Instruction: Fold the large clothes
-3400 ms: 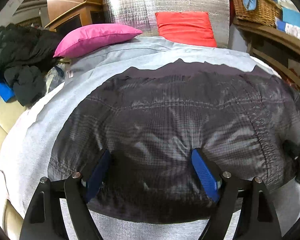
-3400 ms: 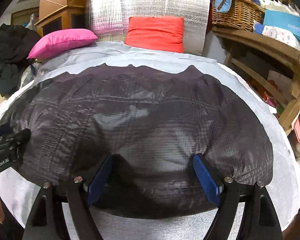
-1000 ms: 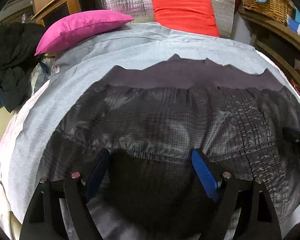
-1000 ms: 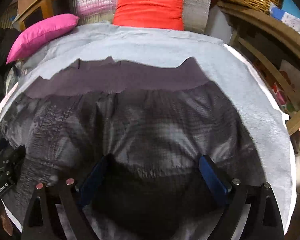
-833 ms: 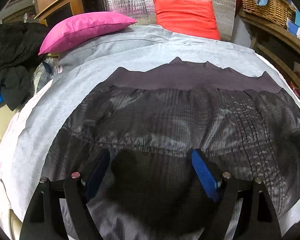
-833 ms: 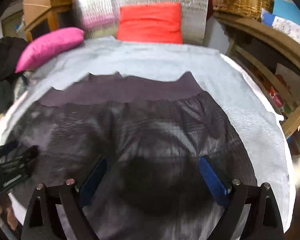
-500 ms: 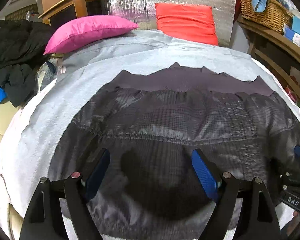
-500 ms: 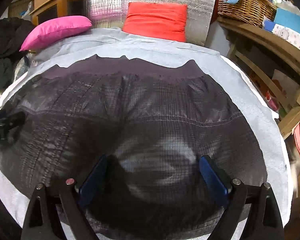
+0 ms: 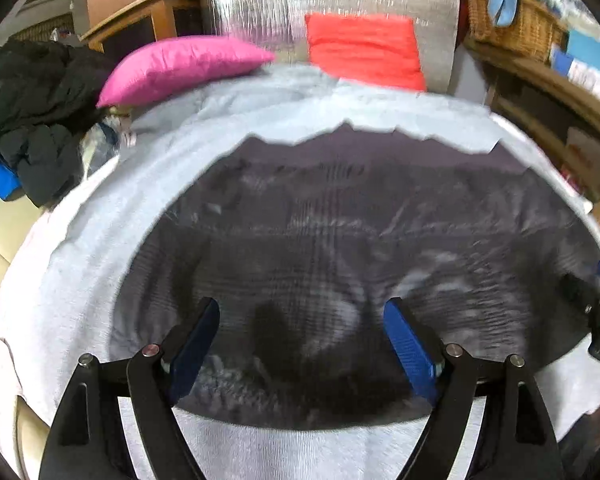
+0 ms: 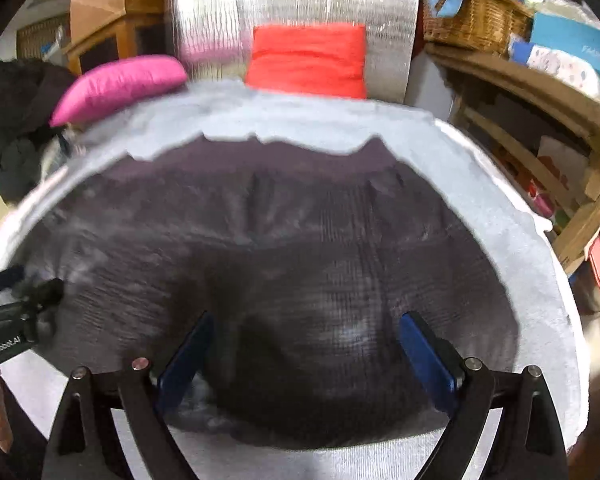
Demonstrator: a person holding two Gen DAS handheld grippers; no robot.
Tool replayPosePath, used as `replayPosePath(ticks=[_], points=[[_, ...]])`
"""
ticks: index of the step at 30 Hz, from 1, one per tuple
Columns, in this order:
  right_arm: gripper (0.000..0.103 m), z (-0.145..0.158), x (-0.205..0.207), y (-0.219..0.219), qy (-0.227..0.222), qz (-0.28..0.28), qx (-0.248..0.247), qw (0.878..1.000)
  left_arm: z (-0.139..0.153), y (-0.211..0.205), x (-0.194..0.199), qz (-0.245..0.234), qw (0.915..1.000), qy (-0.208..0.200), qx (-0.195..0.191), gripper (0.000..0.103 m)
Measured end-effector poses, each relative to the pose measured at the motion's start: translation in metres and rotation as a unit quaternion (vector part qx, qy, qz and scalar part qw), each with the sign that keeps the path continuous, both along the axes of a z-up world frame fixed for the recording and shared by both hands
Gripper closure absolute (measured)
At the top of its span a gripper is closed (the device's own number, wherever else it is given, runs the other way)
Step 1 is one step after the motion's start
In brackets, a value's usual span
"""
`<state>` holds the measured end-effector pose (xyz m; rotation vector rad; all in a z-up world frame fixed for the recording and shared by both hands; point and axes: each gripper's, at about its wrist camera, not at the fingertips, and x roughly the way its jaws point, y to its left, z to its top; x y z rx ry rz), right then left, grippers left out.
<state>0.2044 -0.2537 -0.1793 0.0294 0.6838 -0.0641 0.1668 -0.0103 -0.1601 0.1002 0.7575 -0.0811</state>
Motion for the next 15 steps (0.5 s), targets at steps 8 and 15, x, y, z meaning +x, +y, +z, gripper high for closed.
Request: replayPosePath(ticks=[8,15], points=[[0.007,0.008,-0.072,0.017,-0.003,0.013,0.096,0.995,0.024,0.010,-0.060,-0.009,0.9996,-0.027,-0.004,0.009],[0.007,-0.013,-0.114,0.031,0.017,-0.010,0.109,0.994,0.028,0.019,-0.099,0.002,0.9995,-0.025,-0.019,0.009]])
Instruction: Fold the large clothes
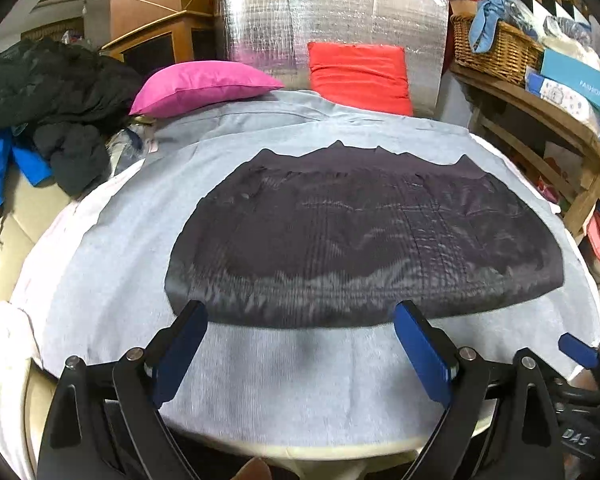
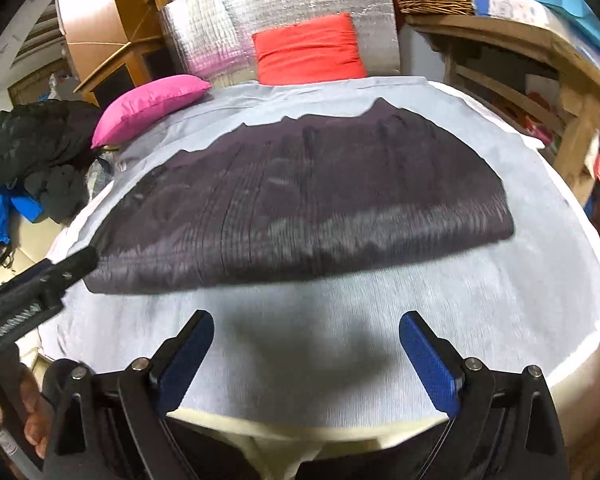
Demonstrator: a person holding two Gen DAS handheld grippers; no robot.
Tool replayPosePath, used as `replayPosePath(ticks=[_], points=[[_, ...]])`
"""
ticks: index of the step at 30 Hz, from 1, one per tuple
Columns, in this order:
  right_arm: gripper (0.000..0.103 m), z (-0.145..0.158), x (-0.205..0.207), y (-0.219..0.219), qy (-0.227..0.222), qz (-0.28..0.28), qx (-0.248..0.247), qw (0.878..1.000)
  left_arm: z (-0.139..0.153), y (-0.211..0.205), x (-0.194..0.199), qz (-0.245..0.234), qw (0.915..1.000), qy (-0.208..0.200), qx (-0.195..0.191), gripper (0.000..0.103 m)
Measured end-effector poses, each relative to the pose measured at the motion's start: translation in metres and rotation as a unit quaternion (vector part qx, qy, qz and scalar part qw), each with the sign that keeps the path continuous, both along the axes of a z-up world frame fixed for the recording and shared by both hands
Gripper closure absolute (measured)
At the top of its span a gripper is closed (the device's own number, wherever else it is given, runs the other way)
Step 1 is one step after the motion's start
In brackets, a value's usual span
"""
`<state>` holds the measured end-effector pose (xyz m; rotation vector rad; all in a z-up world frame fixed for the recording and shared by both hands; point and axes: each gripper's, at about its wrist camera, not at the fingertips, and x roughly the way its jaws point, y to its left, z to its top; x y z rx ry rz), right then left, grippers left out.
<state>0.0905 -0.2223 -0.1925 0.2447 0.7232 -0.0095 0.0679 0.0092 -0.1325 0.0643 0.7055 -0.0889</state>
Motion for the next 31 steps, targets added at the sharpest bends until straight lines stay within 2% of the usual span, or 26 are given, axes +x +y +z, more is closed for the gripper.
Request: replayPosePath(ticks=[6,12,20,31], points=[[0.007,0.006,-0.024,0.007,-0.017,-0.009,-0.013,1.000,0.007,0.001,-0.024,0.000,0.9999,-0.011,0.001,0.007],[0.007,0.024,-0.050,0.013,-0.050,-0.024,-0.056,0.997,0.012,0.001,-0.042,-0.003,0.9997,-0.021,-0.008,0.007],[0.007,0.034,-0.057,0.014,-0.062,-0.037,-0.088,0.994,0.017,0.004,-0.045,0.005,0.9994,-0.024,-0.022,0.007],[0.007,0.034,-0.059,0.014,-0.065,-0.038,-0.089,0.993,0.022,-0.003,-0.051,-0.010,0.9989,-0.043,-0.015,0.007]])
